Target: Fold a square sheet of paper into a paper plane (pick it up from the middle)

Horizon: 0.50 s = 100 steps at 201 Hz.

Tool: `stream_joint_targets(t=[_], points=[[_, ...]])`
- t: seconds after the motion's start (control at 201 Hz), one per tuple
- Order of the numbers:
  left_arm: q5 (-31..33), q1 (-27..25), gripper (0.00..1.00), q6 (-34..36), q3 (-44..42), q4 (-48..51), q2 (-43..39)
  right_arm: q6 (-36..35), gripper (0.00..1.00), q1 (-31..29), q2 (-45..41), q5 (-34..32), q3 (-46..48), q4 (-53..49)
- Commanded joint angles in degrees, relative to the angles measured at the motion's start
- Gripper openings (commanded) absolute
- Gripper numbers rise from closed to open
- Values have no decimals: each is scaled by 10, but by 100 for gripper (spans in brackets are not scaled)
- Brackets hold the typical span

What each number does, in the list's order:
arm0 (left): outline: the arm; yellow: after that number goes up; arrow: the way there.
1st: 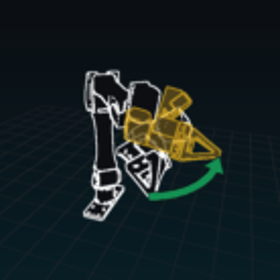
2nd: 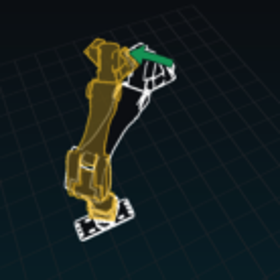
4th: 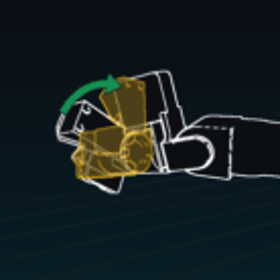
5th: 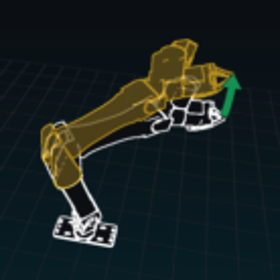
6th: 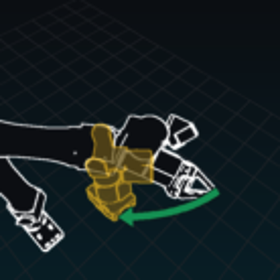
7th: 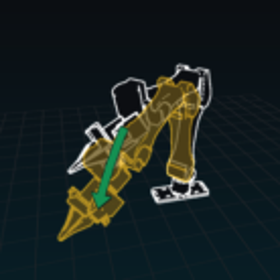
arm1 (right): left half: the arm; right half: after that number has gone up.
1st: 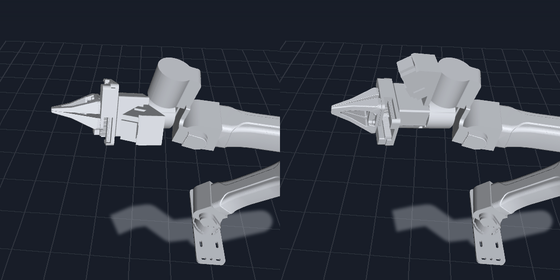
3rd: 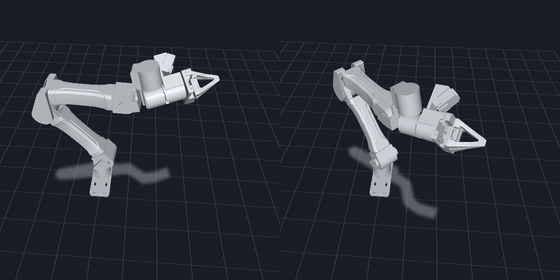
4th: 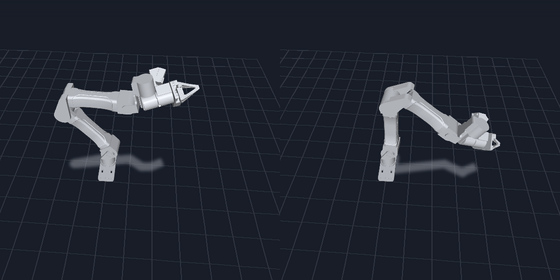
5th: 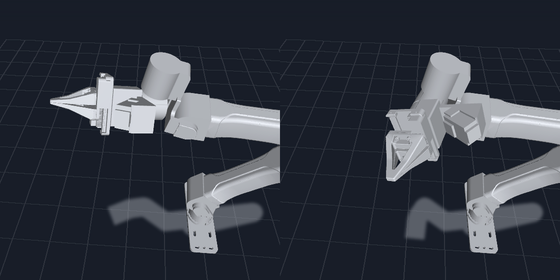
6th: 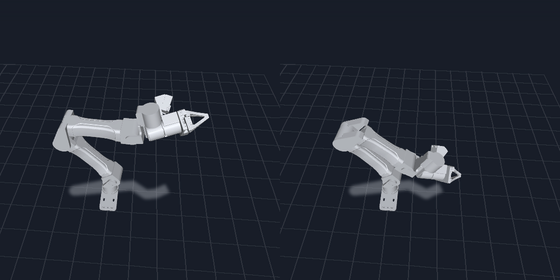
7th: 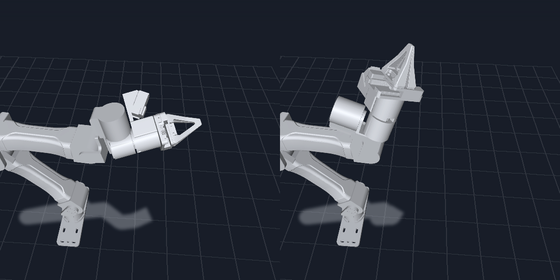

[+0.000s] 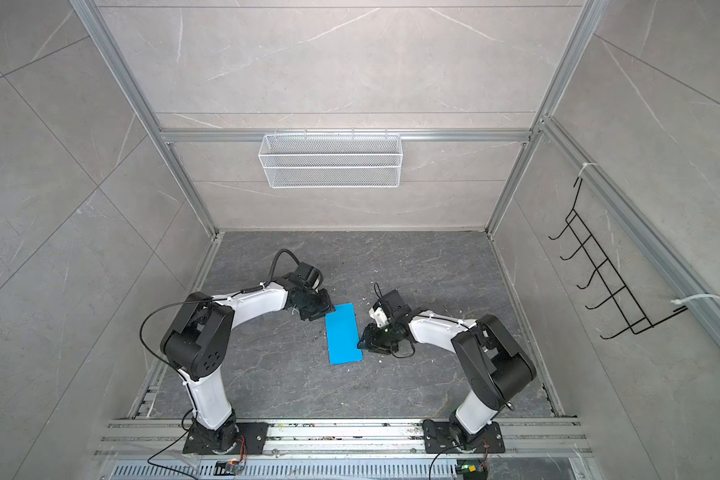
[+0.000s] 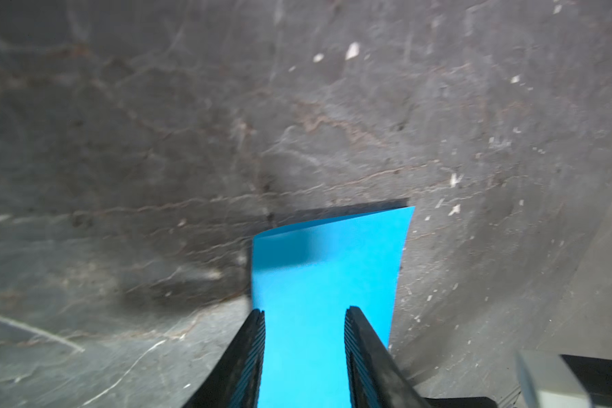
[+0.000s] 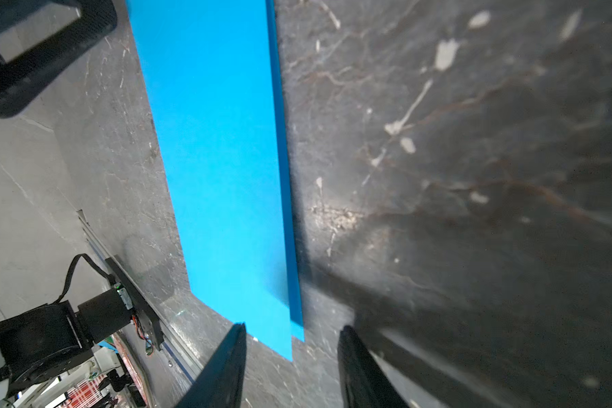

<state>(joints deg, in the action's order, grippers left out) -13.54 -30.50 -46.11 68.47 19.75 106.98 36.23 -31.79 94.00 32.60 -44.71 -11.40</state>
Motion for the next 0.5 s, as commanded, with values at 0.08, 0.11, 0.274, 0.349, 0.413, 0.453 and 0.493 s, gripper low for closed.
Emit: stream_joint_targets(t=[0.08, 0.11, 0.274, 0.349, 0.413, 0.453, 0.493], points=[[40, 3, 45, 13, 0, 43, -29, 38, 45, 2, -12, 49, 38, 58], [41, 2, 45, 12, -6, 40, -38, 41, 45, 2, -11, 53, 42, 62], [-10, 0, 46, -14, -49, -12, -83, 64, 42, 1, -1, 82, 60, 103], [-28, -1, 46, -29, -69, -37, -93, 77, 40, 2, 4, 91, 68, 124], [-32, -1, 46, -35, -76, -43, -96, 85, 38, 2, 8, 96, 73, 139], [-32, -1, 45, -36, -79, -44, -96, 89, 37, 1, 10, 97, 75, 147], [-32, -1, 45, -37, -81, -46, -97, 94, 36, 2, 11, 100, 77, 155]])
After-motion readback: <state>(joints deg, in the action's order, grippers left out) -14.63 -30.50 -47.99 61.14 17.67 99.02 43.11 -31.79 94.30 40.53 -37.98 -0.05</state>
